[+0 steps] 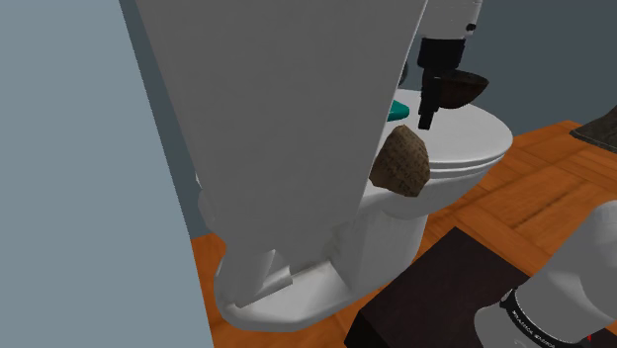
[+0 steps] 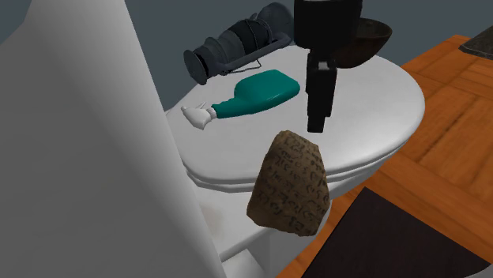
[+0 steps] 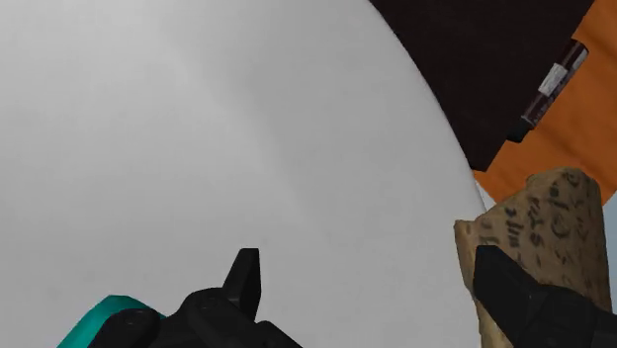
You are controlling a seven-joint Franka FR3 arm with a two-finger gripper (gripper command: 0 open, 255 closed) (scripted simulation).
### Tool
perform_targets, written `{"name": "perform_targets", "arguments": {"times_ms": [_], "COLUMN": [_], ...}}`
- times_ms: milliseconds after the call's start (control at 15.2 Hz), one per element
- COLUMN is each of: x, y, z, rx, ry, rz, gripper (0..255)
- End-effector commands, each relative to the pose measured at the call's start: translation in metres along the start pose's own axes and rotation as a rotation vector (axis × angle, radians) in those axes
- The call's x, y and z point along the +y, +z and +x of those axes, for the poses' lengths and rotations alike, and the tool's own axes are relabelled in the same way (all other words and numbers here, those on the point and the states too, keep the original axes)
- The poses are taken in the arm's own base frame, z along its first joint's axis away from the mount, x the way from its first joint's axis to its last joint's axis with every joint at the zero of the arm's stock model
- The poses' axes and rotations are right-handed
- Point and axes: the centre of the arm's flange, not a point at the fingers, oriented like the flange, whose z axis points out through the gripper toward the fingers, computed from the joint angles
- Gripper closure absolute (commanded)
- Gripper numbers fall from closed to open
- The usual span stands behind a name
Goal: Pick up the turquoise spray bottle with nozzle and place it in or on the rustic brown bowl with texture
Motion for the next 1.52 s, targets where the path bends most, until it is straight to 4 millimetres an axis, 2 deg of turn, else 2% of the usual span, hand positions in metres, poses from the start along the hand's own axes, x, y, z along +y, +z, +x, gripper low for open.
{"name": "perform_targets", "arguments": {"times_ms": [0, 330, 726, 1188, 1452], "x": [0.005, 0.011, 0.002, 0.005, 0.005], "y": [-0.001, -0.015, -0.031, 0.005, 0.008], "z": [0.025, 0.085, 0.156, 0.158, 0.158], "rx": [0.007, 0.024, 0.044, 0.044, 0.044], "ry": [-0.081, -0.272, -0.499, -0.499, -0.499], "rz": [-0.015, -0.052, -0.095, -0.095, -0.095], "gripper": [0, 0, 0, 0, 0]}}
